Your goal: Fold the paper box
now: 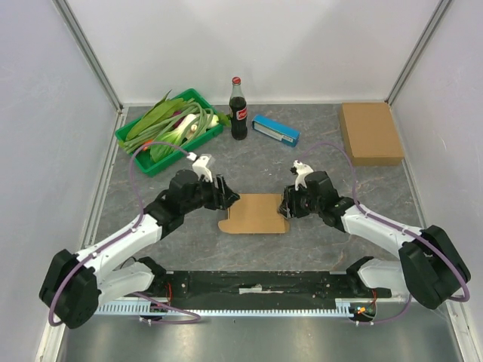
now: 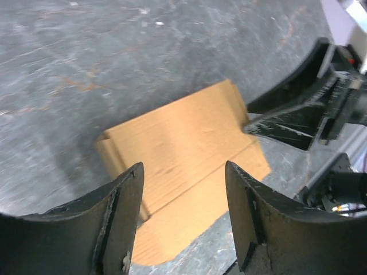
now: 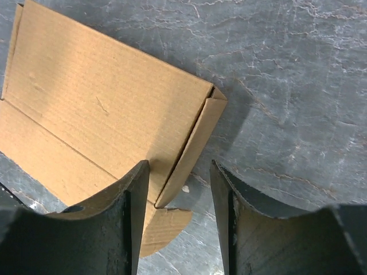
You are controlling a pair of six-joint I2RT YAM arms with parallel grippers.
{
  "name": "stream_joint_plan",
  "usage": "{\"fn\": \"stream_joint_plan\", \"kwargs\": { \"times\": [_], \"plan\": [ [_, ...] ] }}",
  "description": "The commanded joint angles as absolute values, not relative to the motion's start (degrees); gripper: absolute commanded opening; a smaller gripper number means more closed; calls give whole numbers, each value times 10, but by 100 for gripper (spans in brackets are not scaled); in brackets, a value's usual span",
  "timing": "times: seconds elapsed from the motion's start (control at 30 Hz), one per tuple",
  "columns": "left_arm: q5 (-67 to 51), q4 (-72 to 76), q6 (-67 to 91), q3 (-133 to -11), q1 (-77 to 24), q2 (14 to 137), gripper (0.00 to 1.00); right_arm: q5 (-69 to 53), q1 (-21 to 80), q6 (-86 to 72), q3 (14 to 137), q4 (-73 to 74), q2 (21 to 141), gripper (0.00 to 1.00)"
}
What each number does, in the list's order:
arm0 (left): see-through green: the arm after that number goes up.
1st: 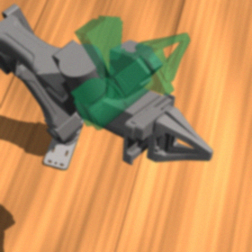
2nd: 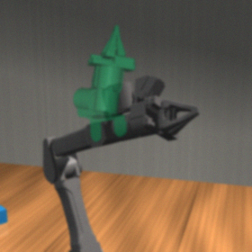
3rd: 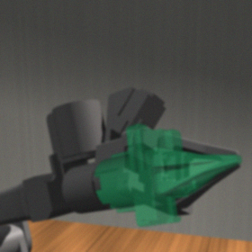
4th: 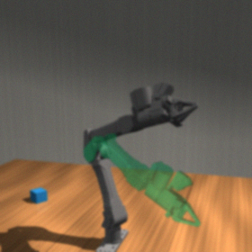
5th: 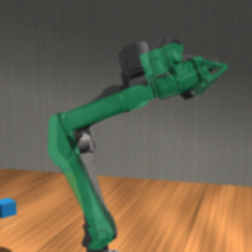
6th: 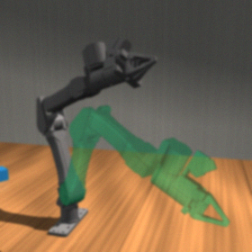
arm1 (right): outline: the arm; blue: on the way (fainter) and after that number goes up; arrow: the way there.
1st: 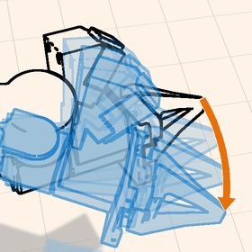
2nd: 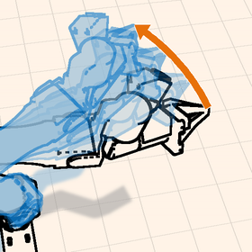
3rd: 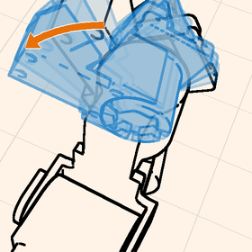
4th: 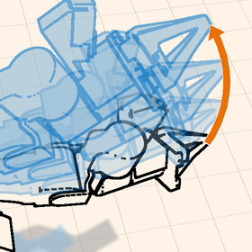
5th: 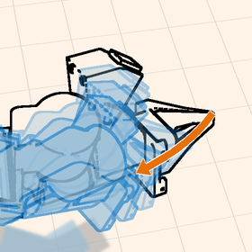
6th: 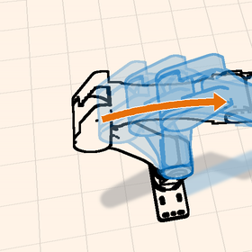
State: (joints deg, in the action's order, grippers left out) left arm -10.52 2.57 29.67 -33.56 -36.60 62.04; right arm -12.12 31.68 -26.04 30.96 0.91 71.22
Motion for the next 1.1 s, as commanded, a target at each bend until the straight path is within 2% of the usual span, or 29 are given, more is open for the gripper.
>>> {"fn": "stream_joint_plan", "kwargs": {
  "times": [0.0,0.13,0.17,0.23,0.4,0.5,0.6,0.8,0.87,0.97,1.07],
  "plan": [
    [-100,-57,287,-306,-313,609,66,-128,300,-231,352,71,709,55],
    [-126,-22,331,-284,-288,614,64,-180,278,-243,352,26,749,54],
    [-129,-2,340,-276,-286,613,65,-186,274,-244,352,24,758,52],
    [-144,32,360,-259,-282,613,67,-199,258,-252,345,5,769,42],
    [-200,90,379,-238,-274,657,71,-238,207,-263,308,-25,775,35],
    [-237,187,405,-203,-272,664,90,-258,184,-265,294,-33,784,34],
    [-259,238,430,-195,-272,686,96,-269,169,-266,287,-40,792,33],
    [-288,326,503,-198,-272,788,96,-287,133,-280,283,-46,823,28],
    [-287,353,534,-192,-273,806,90,-292,120,-284,280,-49,831,28],
    [-280,333,548,-199,-274,819,88,-291,112,-287,279,-54,838,28],
    [-268,330,569,-201,-276,827,91,-300,105,-292,277,-61,851,28]
  ]
}}
